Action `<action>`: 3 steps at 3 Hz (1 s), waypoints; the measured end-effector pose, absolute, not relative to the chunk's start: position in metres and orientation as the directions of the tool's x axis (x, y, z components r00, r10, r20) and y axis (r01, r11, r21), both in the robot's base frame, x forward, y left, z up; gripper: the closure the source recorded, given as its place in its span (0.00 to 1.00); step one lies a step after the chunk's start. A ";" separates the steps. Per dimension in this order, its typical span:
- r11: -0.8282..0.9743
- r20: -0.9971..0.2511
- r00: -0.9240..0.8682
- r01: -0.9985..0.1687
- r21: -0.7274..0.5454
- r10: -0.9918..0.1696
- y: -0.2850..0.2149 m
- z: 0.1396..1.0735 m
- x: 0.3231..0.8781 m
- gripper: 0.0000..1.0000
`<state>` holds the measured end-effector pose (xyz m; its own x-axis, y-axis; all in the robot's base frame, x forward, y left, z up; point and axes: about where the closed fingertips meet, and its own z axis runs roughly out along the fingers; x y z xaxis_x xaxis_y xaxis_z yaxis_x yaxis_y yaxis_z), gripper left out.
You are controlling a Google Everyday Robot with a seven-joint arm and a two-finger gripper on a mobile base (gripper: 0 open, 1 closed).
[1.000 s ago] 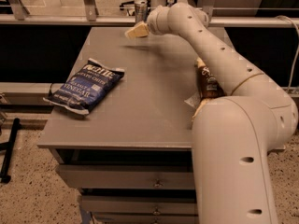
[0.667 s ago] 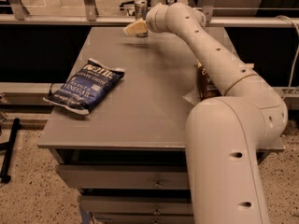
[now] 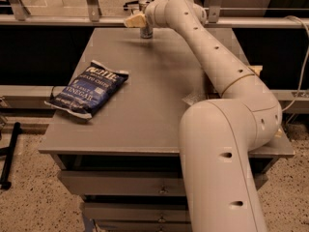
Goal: Move redbull can near blue chip bag
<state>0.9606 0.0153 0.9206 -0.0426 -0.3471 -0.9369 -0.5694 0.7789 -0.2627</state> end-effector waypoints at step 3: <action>0.738 -0.947 -0.049 -0.641 -0.213 -0.316 0.039 0.933 0.930 0.99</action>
Offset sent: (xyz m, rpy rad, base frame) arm -0.0119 0.0060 0.0003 0.0137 0.0565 0.0194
